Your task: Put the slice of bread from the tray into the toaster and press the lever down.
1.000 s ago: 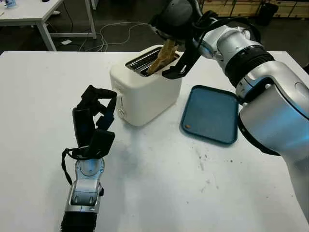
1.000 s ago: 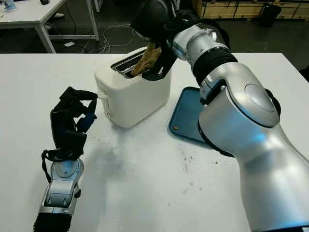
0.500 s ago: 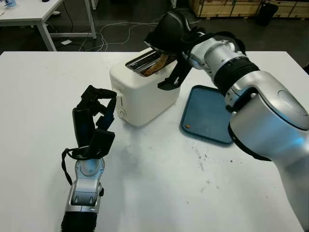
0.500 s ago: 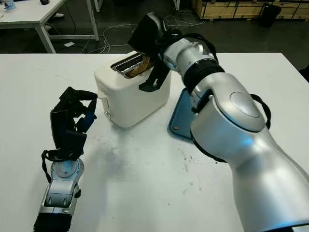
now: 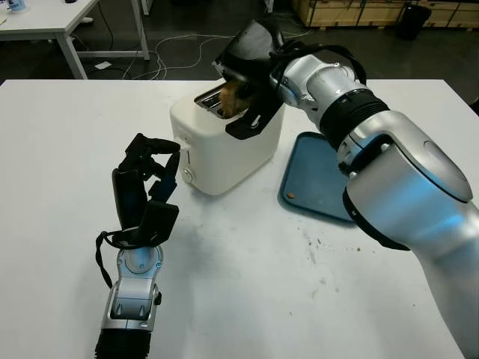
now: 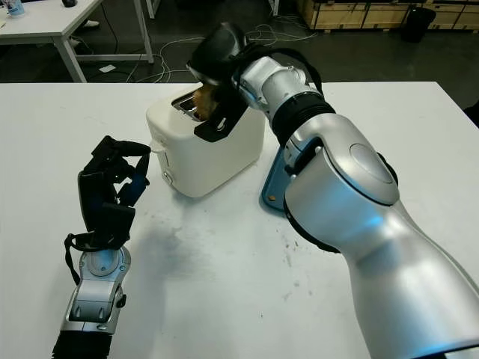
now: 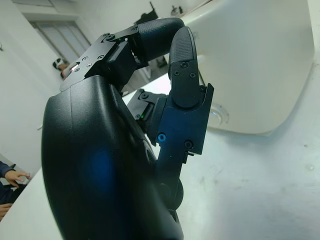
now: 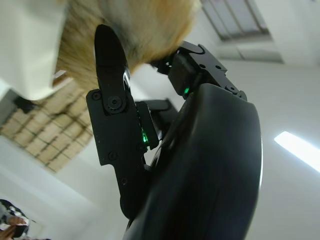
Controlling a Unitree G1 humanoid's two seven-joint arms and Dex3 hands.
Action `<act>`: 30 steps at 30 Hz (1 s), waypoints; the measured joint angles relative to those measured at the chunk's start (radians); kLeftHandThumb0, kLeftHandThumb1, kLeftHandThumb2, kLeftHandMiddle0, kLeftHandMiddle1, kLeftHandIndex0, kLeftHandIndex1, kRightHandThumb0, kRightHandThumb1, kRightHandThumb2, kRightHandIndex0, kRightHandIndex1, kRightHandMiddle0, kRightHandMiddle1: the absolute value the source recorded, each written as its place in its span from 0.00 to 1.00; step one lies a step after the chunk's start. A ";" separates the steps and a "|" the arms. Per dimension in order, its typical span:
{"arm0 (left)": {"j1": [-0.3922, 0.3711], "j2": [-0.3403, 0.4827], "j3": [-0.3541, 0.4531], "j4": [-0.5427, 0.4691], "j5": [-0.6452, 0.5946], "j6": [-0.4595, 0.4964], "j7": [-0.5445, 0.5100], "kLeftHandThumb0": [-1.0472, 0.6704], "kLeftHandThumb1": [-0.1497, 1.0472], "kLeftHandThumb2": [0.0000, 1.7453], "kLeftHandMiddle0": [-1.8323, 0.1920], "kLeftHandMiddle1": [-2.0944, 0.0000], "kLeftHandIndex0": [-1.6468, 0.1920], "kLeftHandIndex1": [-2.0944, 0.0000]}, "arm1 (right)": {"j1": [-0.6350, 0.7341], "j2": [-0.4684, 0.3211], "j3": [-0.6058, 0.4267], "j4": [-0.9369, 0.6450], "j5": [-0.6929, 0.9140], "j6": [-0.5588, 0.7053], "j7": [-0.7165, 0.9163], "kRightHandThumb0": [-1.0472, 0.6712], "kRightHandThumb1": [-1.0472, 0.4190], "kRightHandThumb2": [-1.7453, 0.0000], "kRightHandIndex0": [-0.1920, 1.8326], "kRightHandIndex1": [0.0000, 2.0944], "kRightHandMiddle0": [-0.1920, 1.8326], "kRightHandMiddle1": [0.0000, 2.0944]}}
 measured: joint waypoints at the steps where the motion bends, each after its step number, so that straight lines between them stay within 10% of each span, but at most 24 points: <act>1: 0.000 0.000 0.000 0.000 0.000 -0.001 0.000 0.34 0.89 0.17 0.53 0.17 0.54 0.31 | -0.006 -0.003 -0.010 -0.001 0.009 -0.007 0.023 0.19 0.17 1.00 0.10 0.11 0.22 0.02; 9: 0.001 0.001 0.000 0.000 0.000 -0.003 0.000 0.33 0.89 0.16 0.53 0.17 0.54 0.31 | -0.092 -0.085 -0.218 -0.040 0.207 -0.075 0.186 0.29 0.27 1.00 0.12 0.01 0.18 0.02; 15: 0.001 0.010 0.006 0.000 0.002 -0.003 -0.002 0.34 0.89 0.17 0.52 0.17 0.54 0.32 | -0.014 -0.188 -0.463 -0.147 0.430 -0.257 -0.023 0.33 0.12 0.99 0.31 0.26 0.40 0.07; 21: -0.012 0.057 0.027 0.000 0.000 -0.004 -0.021 0.34 0.89 0.15 0.52 0.17 0.54 0.35 | 0.293 -0.223 -0.660 -0.238 0.644 -0.458 -0.144 0.37 0.09 0.93 0.45 0.43 0.52 0.10; 30: -0.094 0.199 0.058 -0.001 0.014 -0.002 -0.113 0.36 0.89 0.14 0.51 0.17 0.41 0.66 | 0.958 -0.116 -0.791 -0.720 1.056 -0.389 0.190 0.37 0.09 0.83 0.56 0.34 0.59 0.06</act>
